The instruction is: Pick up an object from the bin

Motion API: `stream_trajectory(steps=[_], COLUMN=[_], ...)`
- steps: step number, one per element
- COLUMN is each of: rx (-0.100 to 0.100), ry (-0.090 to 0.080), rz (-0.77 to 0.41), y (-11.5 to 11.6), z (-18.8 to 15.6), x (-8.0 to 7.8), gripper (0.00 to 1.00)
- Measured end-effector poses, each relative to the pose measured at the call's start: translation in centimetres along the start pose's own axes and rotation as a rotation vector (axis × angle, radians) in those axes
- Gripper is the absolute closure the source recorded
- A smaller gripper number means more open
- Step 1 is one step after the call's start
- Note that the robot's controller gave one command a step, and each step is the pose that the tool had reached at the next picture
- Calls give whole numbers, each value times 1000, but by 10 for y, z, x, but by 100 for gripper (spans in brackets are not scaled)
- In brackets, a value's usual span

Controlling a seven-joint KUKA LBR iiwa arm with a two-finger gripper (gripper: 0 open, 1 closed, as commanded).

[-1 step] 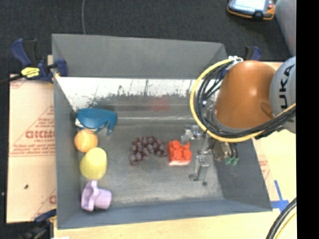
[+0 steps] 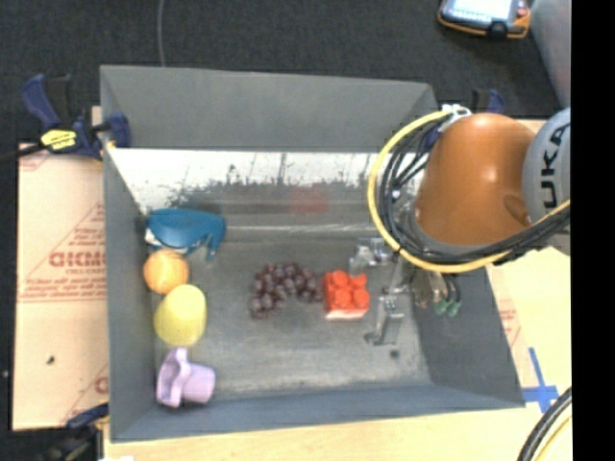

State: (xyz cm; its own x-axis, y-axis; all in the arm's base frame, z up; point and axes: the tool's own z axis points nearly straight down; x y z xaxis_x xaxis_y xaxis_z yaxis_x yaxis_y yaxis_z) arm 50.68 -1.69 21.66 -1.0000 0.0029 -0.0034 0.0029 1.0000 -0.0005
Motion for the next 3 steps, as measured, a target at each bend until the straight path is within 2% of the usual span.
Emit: stream_trajectory(steps=[1, 2, 3], rx=[-2, 1, -4], ry=[-4, -16, -4], rz=[151, 20, 178], y=[57, 53, 84], z=[109, 63, 117], x=[-52, -101, -91], gripper=[0, 0, 0])
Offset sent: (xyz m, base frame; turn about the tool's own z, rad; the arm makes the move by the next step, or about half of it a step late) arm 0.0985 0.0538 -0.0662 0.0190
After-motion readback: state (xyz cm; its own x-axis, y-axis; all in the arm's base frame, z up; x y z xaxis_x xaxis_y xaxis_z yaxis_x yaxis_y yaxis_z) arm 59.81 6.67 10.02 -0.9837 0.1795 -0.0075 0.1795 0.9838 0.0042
